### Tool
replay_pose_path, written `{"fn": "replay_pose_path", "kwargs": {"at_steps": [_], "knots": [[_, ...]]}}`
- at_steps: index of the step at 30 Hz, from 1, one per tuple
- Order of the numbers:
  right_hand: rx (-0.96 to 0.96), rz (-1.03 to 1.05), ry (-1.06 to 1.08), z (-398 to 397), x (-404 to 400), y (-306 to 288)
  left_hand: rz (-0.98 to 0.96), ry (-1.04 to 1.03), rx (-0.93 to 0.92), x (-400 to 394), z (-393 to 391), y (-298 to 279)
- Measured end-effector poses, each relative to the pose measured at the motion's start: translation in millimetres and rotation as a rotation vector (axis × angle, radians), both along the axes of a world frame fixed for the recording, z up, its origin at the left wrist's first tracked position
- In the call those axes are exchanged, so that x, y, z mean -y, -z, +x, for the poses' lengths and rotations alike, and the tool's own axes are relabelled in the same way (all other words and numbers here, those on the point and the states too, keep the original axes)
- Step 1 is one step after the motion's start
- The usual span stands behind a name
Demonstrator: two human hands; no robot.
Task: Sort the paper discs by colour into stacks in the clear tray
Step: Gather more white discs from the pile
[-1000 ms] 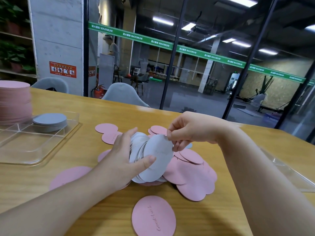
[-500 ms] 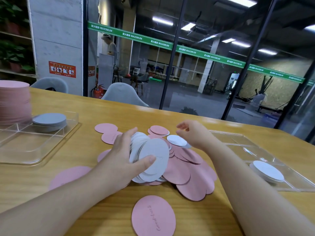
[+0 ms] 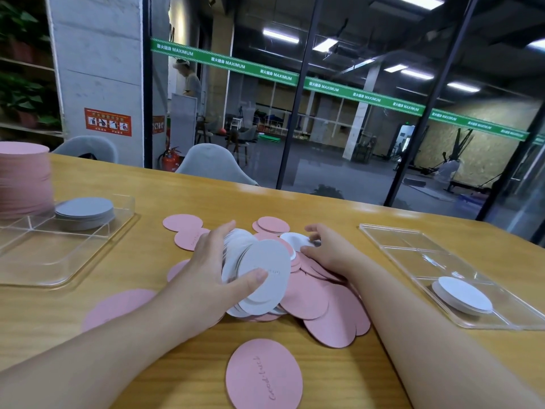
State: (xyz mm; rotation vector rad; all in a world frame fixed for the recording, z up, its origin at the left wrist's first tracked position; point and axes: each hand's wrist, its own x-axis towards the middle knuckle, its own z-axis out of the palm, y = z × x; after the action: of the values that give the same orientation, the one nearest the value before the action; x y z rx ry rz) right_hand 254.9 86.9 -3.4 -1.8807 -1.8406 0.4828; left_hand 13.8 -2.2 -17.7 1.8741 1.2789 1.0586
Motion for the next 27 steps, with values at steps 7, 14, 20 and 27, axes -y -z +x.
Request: {"fn": "replay_pose_path", "kwargs": {"at_steps": [7, 14, 20, 27], "knots": [[0.040, -0.003, -0.046, -7, 2, 1, -0.003, -0.005, 0.000, 0, 0, 0], [0.043, -0.015, -0.052, -9, -5, 2, -0.002, -0.012, -0.005, 0, 1, -1], [0.033, -0.019, -0.079, -12, -7, -3, -0.010, -0.009, -0.005, -1, -1, 1], [-0.012, 0.214, 0.072, -16, -2, -1, -0.009, -0.013, 0.005, 0, 0, 0]]}}
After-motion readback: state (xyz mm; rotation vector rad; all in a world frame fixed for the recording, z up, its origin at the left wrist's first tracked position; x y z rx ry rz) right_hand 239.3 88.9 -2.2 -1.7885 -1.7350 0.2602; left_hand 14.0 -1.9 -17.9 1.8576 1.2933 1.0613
